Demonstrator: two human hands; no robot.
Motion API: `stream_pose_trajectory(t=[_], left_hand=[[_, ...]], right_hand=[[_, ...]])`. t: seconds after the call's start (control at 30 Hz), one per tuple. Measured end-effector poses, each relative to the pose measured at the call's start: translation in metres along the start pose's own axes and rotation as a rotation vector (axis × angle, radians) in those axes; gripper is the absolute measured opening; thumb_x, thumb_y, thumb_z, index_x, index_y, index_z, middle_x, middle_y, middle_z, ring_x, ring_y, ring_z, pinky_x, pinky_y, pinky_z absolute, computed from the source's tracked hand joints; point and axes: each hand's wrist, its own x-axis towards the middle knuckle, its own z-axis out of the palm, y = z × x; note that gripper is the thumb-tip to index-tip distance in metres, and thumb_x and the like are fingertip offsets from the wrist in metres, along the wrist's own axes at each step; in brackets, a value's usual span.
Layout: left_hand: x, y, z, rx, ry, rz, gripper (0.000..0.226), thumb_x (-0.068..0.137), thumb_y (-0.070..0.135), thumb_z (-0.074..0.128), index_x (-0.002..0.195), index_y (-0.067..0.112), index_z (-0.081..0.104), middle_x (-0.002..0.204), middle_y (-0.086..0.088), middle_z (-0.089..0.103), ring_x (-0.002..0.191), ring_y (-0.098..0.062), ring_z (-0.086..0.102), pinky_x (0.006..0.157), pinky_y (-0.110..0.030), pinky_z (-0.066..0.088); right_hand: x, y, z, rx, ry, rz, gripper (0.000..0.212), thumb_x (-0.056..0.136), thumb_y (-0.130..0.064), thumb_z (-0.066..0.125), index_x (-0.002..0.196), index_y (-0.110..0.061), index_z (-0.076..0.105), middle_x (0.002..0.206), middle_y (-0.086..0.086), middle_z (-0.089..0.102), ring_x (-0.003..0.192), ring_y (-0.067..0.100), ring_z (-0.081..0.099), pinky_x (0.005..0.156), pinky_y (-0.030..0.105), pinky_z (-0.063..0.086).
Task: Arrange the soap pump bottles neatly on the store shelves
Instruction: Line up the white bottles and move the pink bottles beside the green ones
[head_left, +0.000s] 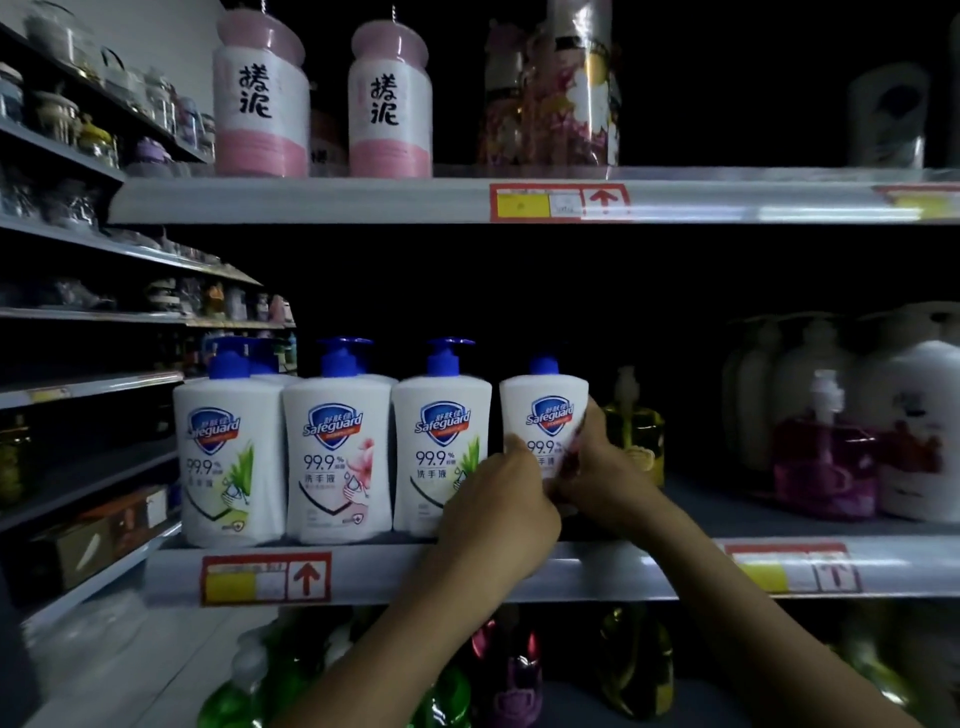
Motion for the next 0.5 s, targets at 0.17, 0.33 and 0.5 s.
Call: stream_pose_trajectory(t=[0.17, 0.33, 0.5], left_hand=[[-0.007, -0.005, -0.006, 0.039, 0.043, 0.011, 0.046, 0.09, 0.014, 0.052, 0.133, 0.012, 0.038, 0.124, -0.007, 0.055, 0.112, -0.027, 0.054, 0.091, -0.041, 0.049], [-0.009, -0.008, -0.008, 0.065, 0.013, 0.034, 0.045, 0.089, 0.014, 0.048, 0.134, 0.014, 0.039, 0.129, -0.006, 0.052, 0.115, -0.027, 0.052, 0.09, -0.038, 0.045], [-0.041, -0.007, -0.003, 0.265, 0.046, 0.167, 0.048, 0.089, 0.016, 0.047, 0.137, 0.017, 0.038, 0.137, -0.006, 0.046, 0.118, -0.034, 0.052, 0.091, -0.043, 0.044]], right_hand=[[0.011, -0.001, 0.014, 0.032, -0.044, -0.021, 0.106, 0.075, 0.0, 0.076, 0.148, -0.021, 0.002, 0.13, 0.004, 0.055, 0.116, 0.02, 0.056, 0.091, 0.04, 0.055], [0.005, -0.007, 0.017, -0.038, -0.033, 0.037, 0.097, 0.079, -0.013, 0.075, 0.147, -0.016, 0.006, 0.127, 0.009, 0.059, 0.112, 0.027, 0.061, 0.091, 0.043, 0.054], [-0.045, -0.023, 0.007, -0.714, 0.198, -0.118, 0.055, 0.087, -0.028, 0.061, 0.134, -0.008, 0.042, 0.125, 0.023, 0.051, 0.11, 0.044, 0.053, 0.086, 0.044, 0.044]])
